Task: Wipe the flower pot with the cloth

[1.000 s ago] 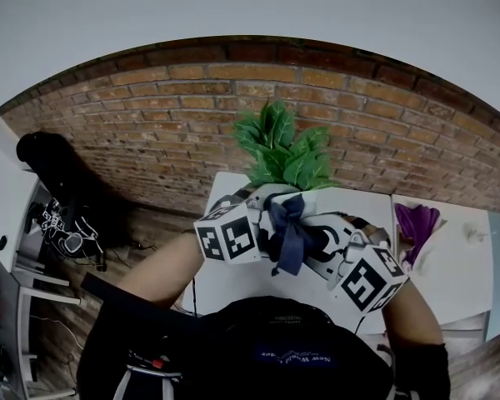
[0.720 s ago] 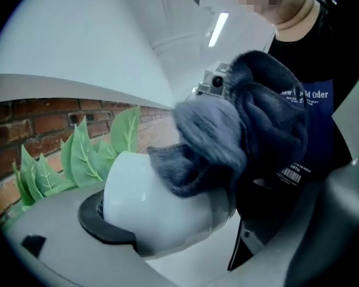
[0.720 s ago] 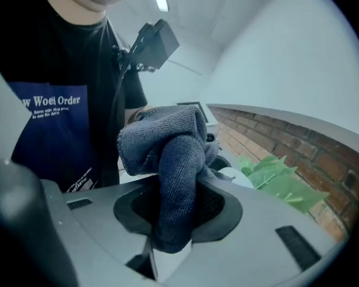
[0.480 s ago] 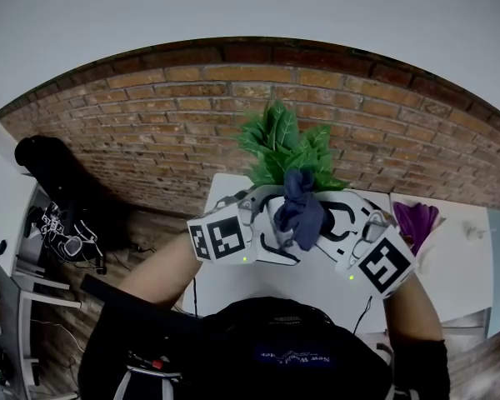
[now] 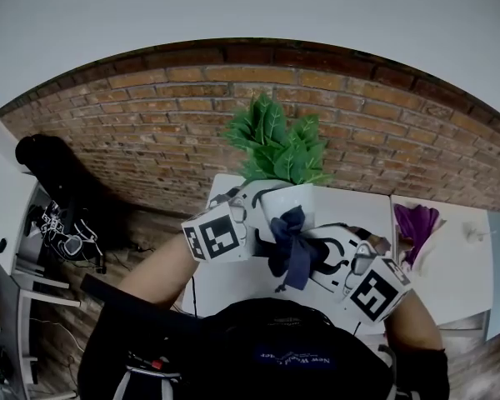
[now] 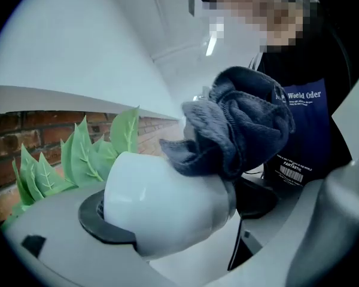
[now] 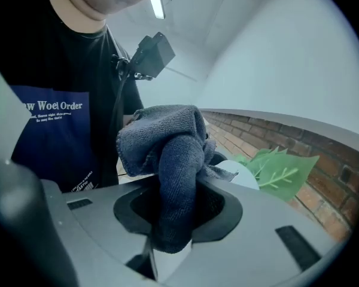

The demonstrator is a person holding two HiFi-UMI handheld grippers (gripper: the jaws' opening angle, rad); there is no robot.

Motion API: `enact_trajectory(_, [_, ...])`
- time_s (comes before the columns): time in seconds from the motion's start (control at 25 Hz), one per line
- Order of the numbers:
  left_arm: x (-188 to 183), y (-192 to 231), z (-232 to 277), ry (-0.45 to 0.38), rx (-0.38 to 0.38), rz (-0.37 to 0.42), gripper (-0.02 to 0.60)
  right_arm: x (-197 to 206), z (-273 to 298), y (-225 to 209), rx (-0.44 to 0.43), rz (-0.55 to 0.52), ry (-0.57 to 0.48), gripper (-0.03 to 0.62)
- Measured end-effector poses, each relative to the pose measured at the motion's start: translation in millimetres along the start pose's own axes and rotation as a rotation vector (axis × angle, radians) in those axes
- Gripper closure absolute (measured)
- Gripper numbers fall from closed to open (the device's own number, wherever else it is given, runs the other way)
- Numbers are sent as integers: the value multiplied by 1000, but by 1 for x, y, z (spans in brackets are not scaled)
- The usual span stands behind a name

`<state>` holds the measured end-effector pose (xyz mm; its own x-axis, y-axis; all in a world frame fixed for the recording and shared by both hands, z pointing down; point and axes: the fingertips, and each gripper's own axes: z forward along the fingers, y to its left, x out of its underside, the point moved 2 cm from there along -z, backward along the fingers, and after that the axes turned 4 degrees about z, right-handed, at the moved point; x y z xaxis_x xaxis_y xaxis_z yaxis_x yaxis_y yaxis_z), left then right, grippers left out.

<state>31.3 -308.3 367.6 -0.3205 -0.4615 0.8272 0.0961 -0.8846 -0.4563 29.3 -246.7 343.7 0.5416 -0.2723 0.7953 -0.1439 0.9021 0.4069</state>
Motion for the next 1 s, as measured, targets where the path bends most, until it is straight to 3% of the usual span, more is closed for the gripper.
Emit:
enact_trajectory(0.16, [-4,2,-4,-47,9,-34,63,-8,-4,-1,-7,-1,-54,490])
enact_trajectory(0.32, [-15,-5,-5,-113,51,-44,63,-20,-20,-38,109,85,-172,490])
enact_trajectory(0.48, [-22,-10,-6,-145,82,-30,63,-20,-22,-67,192,192,-191,490])
enact_trajectory(0.64, [-18,-14,-7,-128,83,2,63,-21,-16,-61,161,163,-196,490])
enact_trajectory(1.0, [-11,0,-8,-104,6,-8,63,0,-17,2,-18,110,-117,490])
